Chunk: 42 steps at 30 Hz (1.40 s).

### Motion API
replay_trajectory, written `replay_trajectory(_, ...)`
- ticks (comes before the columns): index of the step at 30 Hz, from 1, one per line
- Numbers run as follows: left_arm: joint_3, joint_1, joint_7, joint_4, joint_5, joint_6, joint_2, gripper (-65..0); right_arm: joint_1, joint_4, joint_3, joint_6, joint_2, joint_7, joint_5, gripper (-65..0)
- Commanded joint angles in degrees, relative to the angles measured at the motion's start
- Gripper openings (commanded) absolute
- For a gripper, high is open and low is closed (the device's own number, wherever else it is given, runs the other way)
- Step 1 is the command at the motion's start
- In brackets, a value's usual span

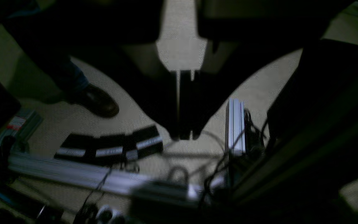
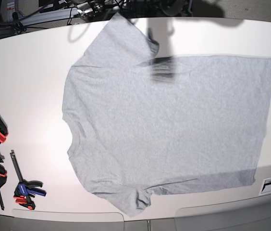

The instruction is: Fold the T-shirt properly

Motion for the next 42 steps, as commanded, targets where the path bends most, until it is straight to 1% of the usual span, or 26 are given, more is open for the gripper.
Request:
replay_trajectory(1, 0.07, 0.76, 0.81, 0.24, 0.02, -0.04, -0.02, -65.0, -0.57, 0.24, -0.07, 0.26, 0.20, 0.09, 0.15, -65.0)
replay_trajectory(5, 0.07, 2.25, 0.74, 0.57, -0.35, -0.04, -0.02, -65.0, -3.28, 0.66, -0.07, 0.15, 0.87, 0.22, 0.17, -65.0)
replay_trajectory(8, 0.07, 4.76, 0.70, 3.10, -2.34, -0.04, -0.04, -65.0, -6.10, 2.89, -0.07, 0.17, 1.75, 0.42, 0.15, -65.0)
replay_trajectory(11, 0.07, 9.05, 0.09, 8.61, -4.33, -0.07, -0.20, -65.0, -9.38, 6.88, -0.07, 0.17, 2.99, 0.50, 0.17, -65.0)
replay_trajectory(15, 0.07, 15.65, -0.13, 17.81, -4.50, -0.07, -0.85, -65.0, -14.47, 13.14, -0.07, 0.17, 4.87, 0.61, 0.22, -65.0)
replay_trajectory(17, 0.07, 18.91, -0.15, 22.21, -4.50, -0.04, -1.25, -65.0, -17.53, 16.59, 0.33, 0.20, 5.81, 1.66, 0.50, -65.0)
replay_trajectory(20, 0.07, 23.74, -1.03, 28.65, -5.16, -0.04, -2.64, -65.0, -22.75, 22.56, 2.89, 0.20, 6.60, 4.61, 0.59, -65.0)
replay_trajectory(24, 0.07, 30.18, -1.01, 37.40, -10.60, -0.07, -5.14, -65.0, -30.40, 31.52, 8.31, 0.37, 6.71, 6.67, 0.76, -65.0)
replay_trajectory(30, -0.22, 38.91, -1.46, 50.34, -11.06, -0.04, -8.39, -65.0, -40.96, 45.72, 12.79, 1.38, 7.76, 7.34, 10.95, -65.0)
replay_trajectory(33, -1.70, 43.10, -2.71, 57.27, -11.15, -0.07, -9.62, -65.0, -46.01, 53.59, 15.28, 2.49, 7.96, 8.83, 13.44, -65.0)
replay_trajectory(38, -6.16, 48.78, -2.71, 68.17, -13.49, -0.07, -12.59, -65.0, -53.92, 68.02, 21.31, 2.78, 7.93, 8.76, 18.53, -65.0)
replay_trajectory(40, -8.59, 50.40, -2.64, 71.91, -13.44, -0.07, -13.53, -65.0, -56.35, 73.50, 24.28, 3.91, 7.96, 8.57, 20.74, -65.0)
replay_trajectory(42, -12.09, 52.41, -2.16, 76.30, -13.49, -0.04, -13.20, -65.0, -58.27, 78.64, 27.32, 5.64, 7.96, 8.39, 24.15, -65.0)
